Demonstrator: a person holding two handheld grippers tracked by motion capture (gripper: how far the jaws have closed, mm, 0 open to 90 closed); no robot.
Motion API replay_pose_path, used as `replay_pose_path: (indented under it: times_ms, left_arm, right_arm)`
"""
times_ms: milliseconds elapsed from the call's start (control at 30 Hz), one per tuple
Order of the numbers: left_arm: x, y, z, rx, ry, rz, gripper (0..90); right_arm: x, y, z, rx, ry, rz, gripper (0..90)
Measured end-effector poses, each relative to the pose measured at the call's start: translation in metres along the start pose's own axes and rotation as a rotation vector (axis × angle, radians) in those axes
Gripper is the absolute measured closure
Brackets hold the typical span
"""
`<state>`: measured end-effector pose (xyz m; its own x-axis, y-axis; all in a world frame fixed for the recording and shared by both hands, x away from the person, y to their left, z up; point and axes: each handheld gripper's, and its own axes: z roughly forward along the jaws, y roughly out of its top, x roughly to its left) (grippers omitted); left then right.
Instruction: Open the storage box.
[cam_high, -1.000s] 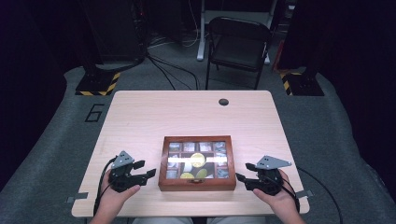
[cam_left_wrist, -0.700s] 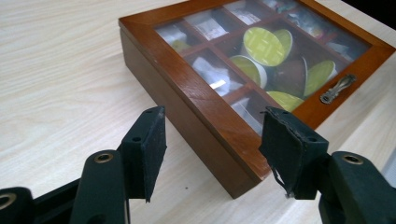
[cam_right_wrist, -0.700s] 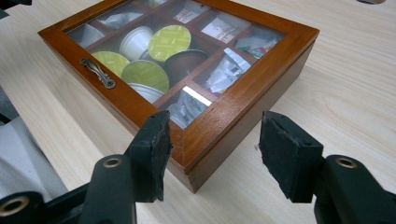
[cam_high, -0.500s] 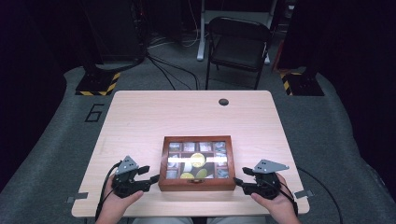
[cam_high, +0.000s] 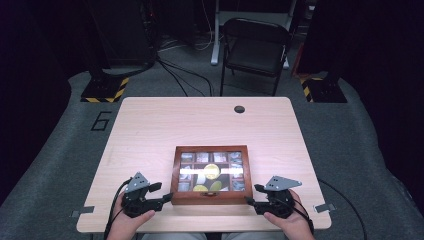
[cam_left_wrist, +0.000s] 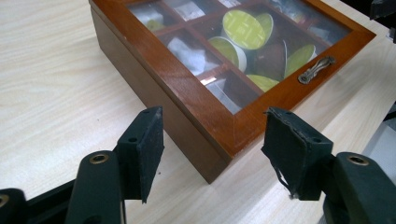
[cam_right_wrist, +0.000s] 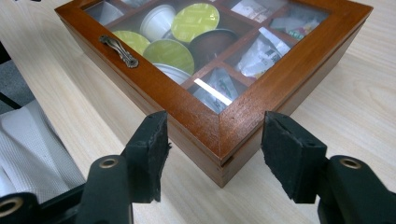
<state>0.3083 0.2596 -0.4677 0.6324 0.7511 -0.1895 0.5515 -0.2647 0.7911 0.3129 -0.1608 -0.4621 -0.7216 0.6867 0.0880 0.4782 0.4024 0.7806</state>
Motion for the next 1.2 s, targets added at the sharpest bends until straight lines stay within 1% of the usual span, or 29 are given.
replay_pose_path:
  times_ms: [33,100,133,167,233,300,333,367,400,433,500,533,567,600,633,700,767,833,900,933,1033,1100,1167,1200]
  left_arm:
    - [0.0,-0.001,0.001,0.001,0.004,0.006,37.2]
    - [-0.001,-0.002,0.002,0.006,-0.001,0.01,37.1]
    - [-0.002,-0.003,0.003,0.004,-0.003,0.007,37.1]
    - [-0.002,-0.003,0.004,0.007,-0.007,0.017,37.1]
    - [-0.003,-0.004,0.007,0.01,0.0,0.026,36.9]
    - [-0.004,-0.005,0.009,0.021,-0.008,0.026,36.9]
    - [-0.004,-0.005,0.009,0.027,-0.004,0.034,36.9]
    - [-0.004,-0.006,0.01,0.027,-0.003,0.031,37.0]
    - [-0.004,-0.007,0.011,0.033,-0.011,0.033,36.9]
    - [-0.004,-0.007,0.012,0.031,-0.006,0.038,36.9]
    - [-0.004,-0.007,0.013,0.041,-0.01,0.047,36.9]
    - [-0.005,-0.008,0.014,0.04,-0.009,0.043,36.8]
    - [-0.004,-0.008,0.014,0.052,-0.014,0.053,36.9]
    - [-0.005,-0.009,0.015,0.046,-0.012,0.047,36.9]
    - [-0.005,-0.009,0.016,0.054,-0.017,0.052,36.9]
    - [-0.006,-0.01,0.018,0.059,-0.02,0.055,37.0]
    - [-0.007,-0.01,0.02,0.071,-0.025,0.06,37.2]
    - [-0.009,-0.01,0.022,0.071,-0.018,0.072,37.5]
    - [-0.01,-0.01,0.023,0.082,-0.025,0.074,38.0]
    - [-0.01,-0.011,0.024,0.078,-0.019,0.073,38.3]
    - [-0.009,-0.011,0.025,0.087,-0.024,0.072,39.0]
    - [-0.009,-0.011,0.026,0.087,-0.024,0.075,39.8]
    - [-0.01,-0.011,0.027,0.085,-0.023,0.073,40.0]
    - [-0.01,-0.011,0.027,0.086,-0.023,0.073,40.4]
  right_arm:
    - [0.0,-0.001,0.0,-0.001,0.0,-0.001,40.3]
    - [0.001,-0.002,0.002,0.003,-0.015,-0.012,39.7]
    - [0.001,-0.003,0.003,0.006,-0.016,-0.014,39.7]
    - [0.001,-0.004,0.004,0.012,-0.019,-0.023,39.8]
    - [0.002,-0.005,0.007,0.021,-0.017,-0.028,40.0]
    - [0.002,-0.006,0.008,0.028,-0.021,-0.035,40.3]
    - [0.002,-0.007,0.009,0.03,-0.019,-0.033,40.4]
    - [0.002,-0.008,0.011,0.031,-0.014,-0.028,40.4]
    - [0.001,-0.008,0.011,0.036,-0.013,-0.033,40.4]
    - [0.001,-0.009,0.013,0.035,-0.012,-0.027,40.4]
    - [0.0,-0.01,0.014,0.044,-0.006,-0.029,40.3]
    - [0.0,-0.01,0.015,0.044,-0.013,-0.028,40.4]
    - [0.0,-0.011,0.016,0.047,-0.008,-0.02,40.6]
    - [0.0,-0.011,0.016,0.045,-0.006,-0.019,40.9]
    - [-0.001,-0.011,0.016,0.046,-0.004,-0.023,41.4]
    - [-0.001,-0.011,0.017,0.038,-0.007,-0.021,42.2]
    - [-0.001,-0.012,0.017,0.044,-0.013,-0.024,42.5]
    - [-0.001,-0.012,0.018,0.045,-0.013,-0.022,42.7]
    - [-0.001,-0.013,0.019,0.048,-0.018,-0.022,42.8]
    - [-0.001,-0.013,0.019,0.05,-0.016,-0.02,42.9]
    - [-0.002,-0.014,0.021,0.055,-0.014,-0.018,43.8]
    - [-0.002,-0.014,0.021,0.059,-0.017,-0.025,43.6]
    - [-0.002,-0.014,0.022,0.046,-0.025,-0.022,43.9]
    - [-0.003,-0.014,0.022,0.058,-0.018,-0.026,44.0]
